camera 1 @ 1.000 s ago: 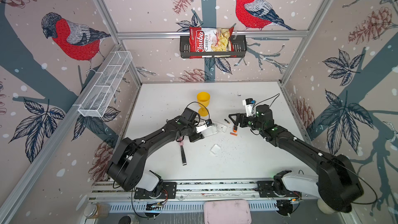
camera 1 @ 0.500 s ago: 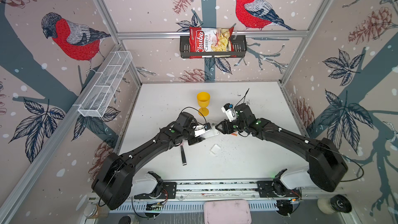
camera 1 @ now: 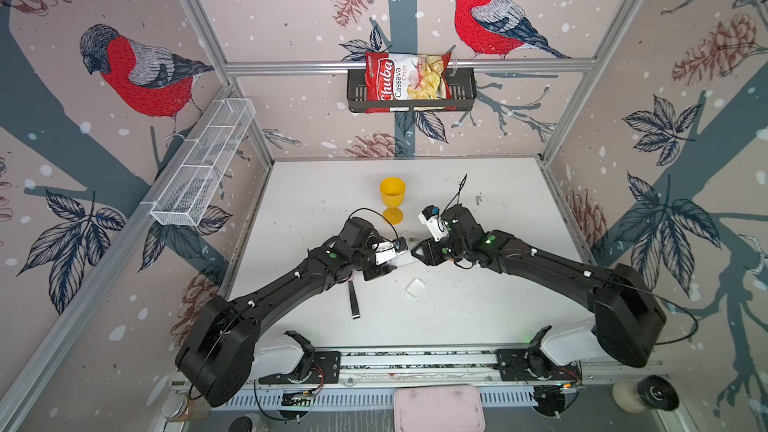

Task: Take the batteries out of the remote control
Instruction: 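Lift the remote with the left gripper while the right gripper grasps its cover end, then pull the battery cover off the remote with the right gripper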

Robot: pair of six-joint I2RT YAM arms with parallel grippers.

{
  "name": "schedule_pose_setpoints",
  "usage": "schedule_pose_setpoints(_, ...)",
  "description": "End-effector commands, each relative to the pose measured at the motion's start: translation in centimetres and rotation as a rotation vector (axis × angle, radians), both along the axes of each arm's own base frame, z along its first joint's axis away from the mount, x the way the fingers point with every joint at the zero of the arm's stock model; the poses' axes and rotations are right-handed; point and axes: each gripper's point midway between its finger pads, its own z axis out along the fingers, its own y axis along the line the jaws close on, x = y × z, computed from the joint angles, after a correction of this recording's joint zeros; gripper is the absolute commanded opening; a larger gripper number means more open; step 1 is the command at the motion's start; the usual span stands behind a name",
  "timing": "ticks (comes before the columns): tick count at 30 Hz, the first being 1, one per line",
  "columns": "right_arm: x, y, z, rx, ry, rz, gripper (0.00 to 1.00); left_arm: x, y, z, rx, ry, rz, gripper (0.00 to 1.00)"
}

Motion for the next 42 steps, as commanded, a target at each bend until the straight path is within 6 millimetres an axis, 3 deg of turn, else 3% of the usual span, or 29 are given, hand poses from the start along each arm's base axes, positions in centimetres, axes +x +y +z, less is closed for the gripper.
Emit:
schedule_pose_setpoints(1, 0.4, -0.2, -0.2, -0.021, -0.008, -0.018, 0.42, 0.3, -0.6, 0.8, -0.032, -0.017, -0.005, 0.45)
schedule_pose_setpoints(4, 0.5, -0.2, -0.5, -0.034, -0.007, -0.02, 0.35, 0.4, -0.6, 0.8, -0.032, -0.018, -0.003, 0.44)
schedule_pose_setpoints(7, 0.7, -0.4, -0.8, -0.046, -0.01, -0.028, 0.21, 0.4, -0.5, 0.8, -0.028, -0.016, -0.001, 0.44)
schedule_pose_setpoints(13, 1.1, -0.6, -0.7, -0.065, -0.021, -0.046, 0.19, 0.4, -0.5, 0.7, -0.027, -0.018, 0.0, 0.44)
schedule_pose_setpoints(14, 1.1, -0.6, -0.6, -0.06, -0.023, -0.044, 0.2, 0.4, -0.5, 0.6, -0.024, -0.018, 0.001, 0.44)
schedule_pose_setpoints(17, 0.8, -0.2, -0.5, -0.045, -0.013, -0.022, 0.56, 0.4, -0.4, 0.4, -0.023, -0.015, 0.002, 0.43)
schedule_pose_setpoints(18, 0.7, -0.1, -0.6, -0.04, -0.009, -0.013, 0.61, 0.5, -0.4, 0.4, -0.021, -0.015, 0.005, 0.43)
schedule_pose_setpoints(22, 0.1, 0.6, -0.6, -0.005, 0.01, 0.024, 0.63, 0.5, -0.4, 0.4, -0.021, -0.021, 0.007, 0.42)
schedule_pose_setpoints(25, 0.0, 0.9, -0.7, 0.005, 0.018, 0.032, 0.58, 0.5, -0.4, 0.5, -0.024, -0.024, 0.009, 0.41)
schedule_pose_setpoints(31, 0.2, 0.8, -1.2, -0.005, 0.023, 0.024, 0.4, 0.6, -0.4, 0.5, -0.027, -0.027, 0.01, 0.41)
schedule_pose_setpoints(42, 0.3, 0.5, -1.4, -0.017, 0.02, 0.005, 0.25, 0.5, -0.3, 0.7, -0.031, -0.032, 0.014, 0.4)
